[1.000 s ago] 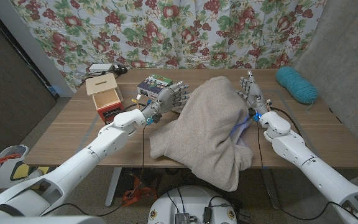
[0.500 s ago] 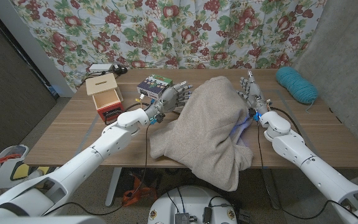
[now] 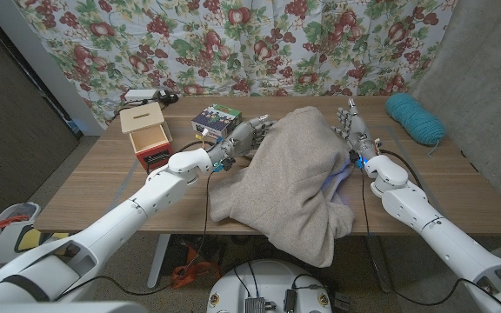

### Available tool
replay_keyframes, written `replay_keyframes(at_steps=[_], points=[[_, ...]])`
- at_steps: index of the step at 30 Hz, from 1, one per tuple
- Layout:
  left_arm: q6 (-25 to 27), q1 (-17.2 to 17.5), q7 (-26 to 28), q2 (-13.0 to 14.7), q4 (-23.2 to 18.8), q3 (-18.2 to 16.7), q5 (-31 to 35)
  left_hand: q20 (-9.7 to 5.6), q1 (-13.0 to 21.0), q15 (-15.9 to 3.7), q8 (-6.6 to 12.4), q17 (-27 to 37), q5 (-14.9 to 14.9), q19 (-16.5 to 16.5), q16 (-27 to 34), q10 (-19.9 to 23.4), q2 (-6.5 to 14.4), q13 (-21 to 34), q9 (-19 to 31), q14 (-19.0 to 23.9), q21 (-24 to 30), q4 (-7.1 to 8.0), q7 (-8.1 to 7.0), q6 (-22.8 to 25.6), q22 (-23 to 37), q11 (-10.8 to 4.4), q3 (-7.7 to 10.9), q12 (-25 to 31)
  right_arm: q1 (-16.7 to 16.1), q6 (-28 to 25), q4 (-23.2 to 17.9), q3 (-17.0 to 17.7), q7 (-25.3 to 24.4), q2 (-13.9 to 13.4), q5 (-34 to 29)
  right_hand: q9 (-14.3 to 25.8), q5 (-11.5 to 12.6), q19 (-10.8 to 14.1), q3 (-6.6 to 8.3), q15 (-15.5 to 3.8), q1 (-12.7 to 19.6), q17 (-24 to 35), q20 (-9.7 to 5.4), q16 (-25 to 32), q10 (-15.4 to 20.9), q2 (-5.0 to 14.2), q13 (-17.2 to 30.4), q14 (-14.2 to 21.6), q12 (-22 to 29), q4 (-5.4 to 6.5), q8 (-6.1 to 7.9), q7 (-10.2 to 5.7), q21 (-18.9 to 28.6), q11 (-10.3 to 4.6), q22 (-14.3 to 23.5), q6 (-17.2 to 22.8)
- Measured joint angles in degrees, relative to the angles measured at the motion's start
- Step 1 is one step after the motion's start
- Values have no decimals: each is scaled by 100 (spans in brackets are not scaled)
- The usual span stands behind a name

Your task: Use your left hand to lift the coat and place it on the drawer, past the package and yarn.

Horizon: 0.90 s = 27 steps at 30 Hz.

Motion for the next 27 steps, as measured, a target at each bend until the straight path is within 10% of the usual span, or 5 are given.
replay_keyframes(at_steps=[27], points=[[353,-288,-232,43,-21,240,212,92,28,52,0,7,0,-30,0,-51,-29,16,16,0,-46,0,19,84,0,52,0,0,-113,108,-62,103,10,-74,39,0,0,0,0,0,0,0,0,0,0,0,0,0,0,0,-1,0,0,0,0,0]])
